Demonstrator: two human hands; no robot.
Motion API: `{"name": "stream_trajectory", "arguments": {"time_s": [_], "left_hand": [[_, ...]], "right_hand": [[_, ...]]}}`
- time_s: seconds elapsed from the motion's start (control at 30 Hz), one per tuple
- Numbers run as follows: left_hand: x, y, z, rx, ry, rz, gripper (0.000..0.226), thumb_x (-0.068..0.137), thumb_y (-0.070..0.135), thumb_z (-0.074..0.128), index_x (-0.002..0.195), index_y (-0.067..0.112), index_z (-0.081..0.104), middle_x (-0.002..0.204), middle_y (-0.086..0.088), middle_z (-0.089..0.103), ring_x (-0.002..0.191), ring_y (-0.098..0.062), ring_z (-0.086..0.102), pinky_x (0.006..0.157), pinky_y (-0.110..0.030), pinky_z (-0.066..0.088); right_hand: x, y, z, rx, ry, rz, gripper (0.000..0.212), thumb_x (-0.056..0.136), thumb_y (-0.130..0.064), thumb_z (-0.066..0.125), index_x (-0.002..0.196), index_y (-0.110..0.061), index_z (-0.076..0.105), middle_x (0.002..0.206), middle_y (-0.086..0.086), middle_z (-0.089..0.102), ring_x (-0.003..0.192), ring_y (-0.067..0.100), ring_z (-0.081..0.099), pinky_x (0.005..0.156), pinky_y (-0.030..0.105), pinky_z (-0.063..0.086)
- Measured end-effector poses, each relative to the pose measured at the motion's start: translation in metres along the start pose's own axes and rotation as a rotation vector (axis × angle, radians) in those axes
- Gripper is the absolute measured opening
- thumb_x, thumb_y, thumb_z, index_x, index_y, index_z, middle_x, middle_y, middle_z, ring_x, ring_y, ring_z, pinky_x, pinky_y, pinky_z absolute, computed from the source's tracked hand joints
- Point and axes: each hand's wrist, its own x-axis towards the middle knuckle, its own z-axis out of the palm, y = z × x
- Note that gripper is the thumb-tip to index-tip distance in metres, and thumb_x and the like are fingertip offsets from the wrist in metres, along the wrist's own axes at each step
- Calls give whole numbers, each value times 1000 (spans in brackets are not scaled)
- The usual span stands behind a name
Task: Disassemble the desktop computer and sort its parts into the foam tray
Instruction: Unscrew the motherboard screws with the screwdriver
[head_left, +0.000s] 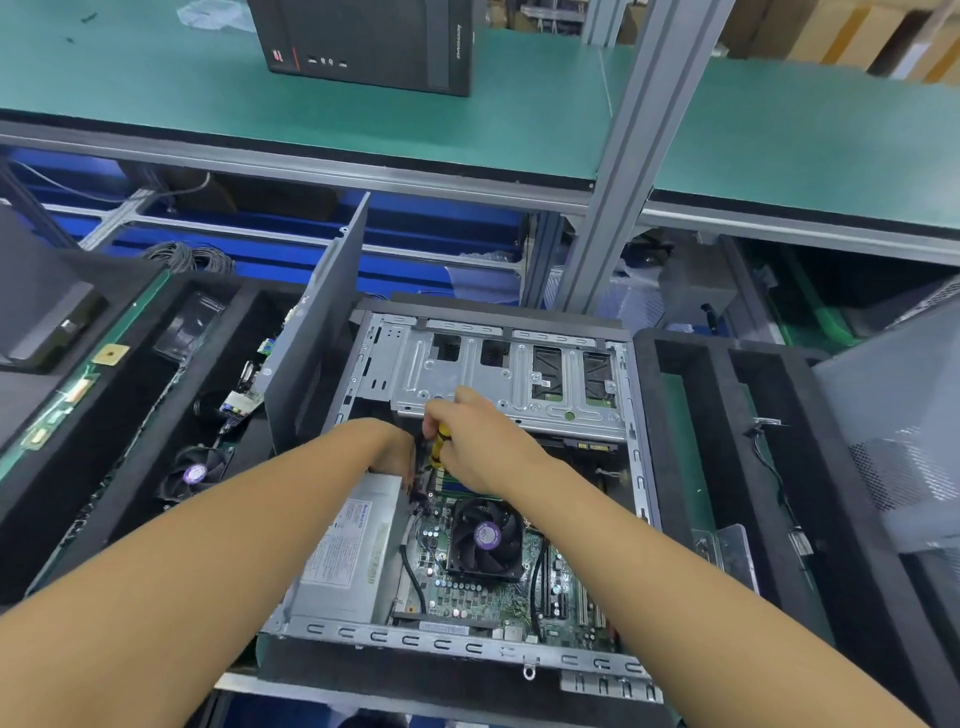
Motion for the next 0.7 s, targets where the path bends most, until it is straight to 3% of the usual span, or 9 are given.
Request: {"name": "stream_trajectory", "arguments": {"time_s": [0.2,0.37,0.53,0.6,0.7], "left_hand": [[20,7,9,-48,24,73,32,89,28,70,117,14,68,111,0,61,101,-15,56,97,-29,47],[34,12,10,-1,23,79,21,84,36,73,92,21,61,97,3,57,98,-19,57,97,-36,49],[38,18,11,79,30,56,47,84,38,75,120,12,61,112,-2,60,105,-23,60,95,-33,50],[39,21,12,87,32,50,47,84,39,74,120,14,60,104,1,60,96,-20,59,87,-28,49],[43,23,16,83,44,52,23,87,31,72,100,15,61,74,9,57,64,-10,56,56,-19,47]], "right_hand": [[-6,5,-3,60,45,15,19,90,-7,53,102,-19,60,103,2,40,83,25,45,71,31,35],[-12,10,-8,89,67,27,20,89,-7,53,102,-20,60,104,1,41,85,26,50,71,34,41],[-17,16,-12,99,89,20,22,88,-6,53,101,-22,59,101,-1,41,85,24,50,70,32,39],[-17,17,-14,102,101,19,22,88,-6,53,101,-22,59,100,-1,40,84,23,49,69,32,37],[-16,18,-15,124,117,27,23,89,-6,53,102,-23,59,102,0,41,84,22,48,68,30,34]]}}
